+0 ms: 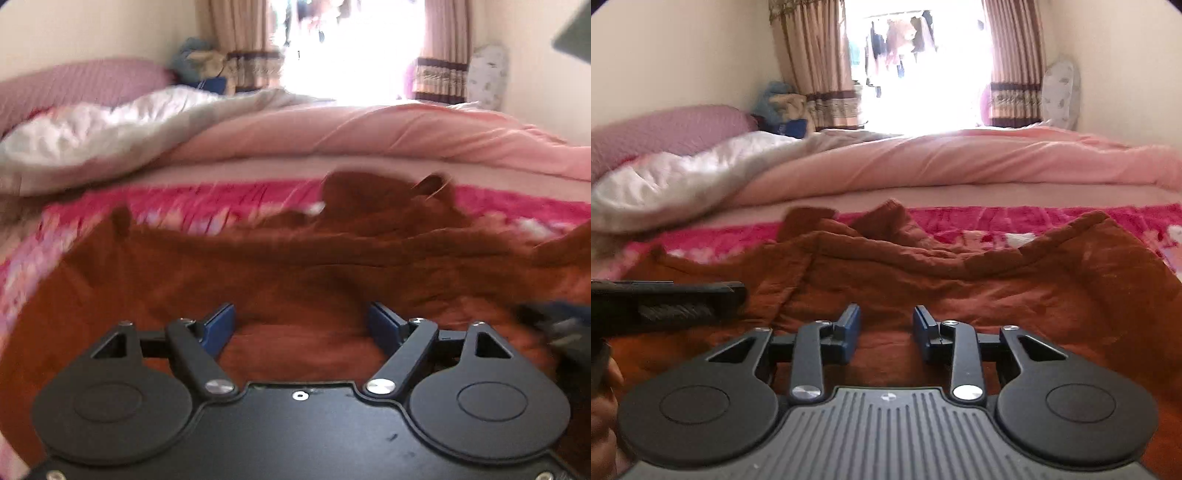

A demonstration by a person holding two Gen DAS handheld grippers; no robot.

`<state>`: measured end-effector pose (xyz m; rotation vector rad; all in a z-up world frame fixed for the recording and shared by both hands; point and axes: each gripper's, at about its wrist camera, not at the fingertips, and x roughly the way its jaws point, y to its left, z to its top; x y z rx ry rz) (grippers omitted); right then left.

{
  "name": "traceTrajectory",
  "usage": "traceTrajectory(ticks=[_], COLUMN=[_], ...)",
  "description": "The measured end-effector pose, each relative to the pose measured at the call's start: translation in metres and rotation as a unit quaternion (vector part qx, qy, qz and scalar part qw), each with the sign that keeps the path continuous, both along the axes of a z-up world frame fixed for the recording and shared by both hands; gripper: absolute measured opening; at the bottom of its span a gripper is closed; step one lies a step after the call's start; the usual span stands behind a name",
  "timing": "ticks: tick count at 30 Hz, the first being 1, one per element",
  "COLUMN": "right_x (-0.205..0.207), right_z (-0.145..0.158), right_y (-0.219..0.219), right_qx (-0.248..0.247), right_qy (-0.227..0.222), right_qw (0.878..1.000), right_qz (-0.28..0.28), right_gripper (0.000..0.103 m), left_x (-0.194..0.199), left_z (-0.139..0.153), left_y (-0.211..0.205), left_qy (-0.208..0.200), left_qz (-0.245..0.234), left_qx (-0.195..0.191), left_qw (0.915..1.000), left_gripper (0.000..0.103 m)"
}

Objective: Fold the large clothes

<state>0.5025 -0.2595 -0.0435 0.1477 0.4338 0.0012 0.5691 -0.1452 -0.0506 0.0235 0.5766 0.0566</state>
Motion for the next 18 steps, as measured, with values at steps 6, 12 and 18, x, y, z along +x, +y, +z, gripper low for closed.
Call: traceTrajectory(ticks=[6,12,18], right_x=[-0.017,-0.023,-0.022], right_z=[-0.018,-0.02,-0.019], right_y=[-0.072,-0.099,-0.097], right_qx=[-0.055,-0.03,-0.046], right_qy=[0.005,0.005,0.026], right_qw=[0.991,0.987,0.987], right_qz=[-0.12,-0.161,-0.155], right_gripper=[0.036,0.027,0.031], left_x=[-0.014,0.006,-0.006], left_z=[0.011,-0.019,0.0], left_y=[0.05,0.144,0.107], left_qy=[-0.026,0.007,0.008], left_qz=[0.069,0.156,0.146], left_qx=[0.057,-0.007,0.07], left_qw=[0.9956,0.9877,0.9867], left_gripper=[0.081,0.083,0.079])
